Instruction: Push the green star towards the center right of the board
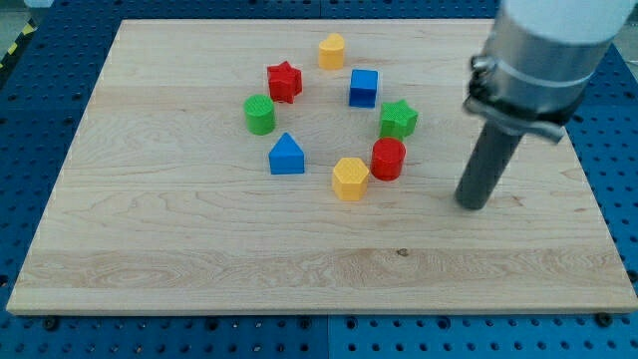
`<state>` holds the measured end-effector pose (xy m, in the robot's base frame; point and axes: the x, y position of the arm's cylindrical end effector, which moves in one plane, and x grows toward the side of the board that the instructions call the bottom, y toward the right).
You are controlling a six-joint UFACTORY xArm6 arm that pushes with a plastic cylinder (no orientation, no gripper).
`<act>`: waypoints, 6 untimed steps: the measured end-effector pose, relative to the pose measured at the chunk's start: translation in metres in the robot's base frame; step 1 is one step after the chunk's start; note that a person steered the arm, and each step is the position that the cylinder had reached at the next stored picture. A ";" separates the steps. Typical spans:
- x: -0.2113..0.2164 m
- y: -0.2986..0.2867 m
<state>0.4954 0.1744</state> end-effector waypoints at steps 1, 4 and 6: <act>-0.063 0.041; -0.148 0.066; -0.211 0.002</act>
<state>0.2839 0.1767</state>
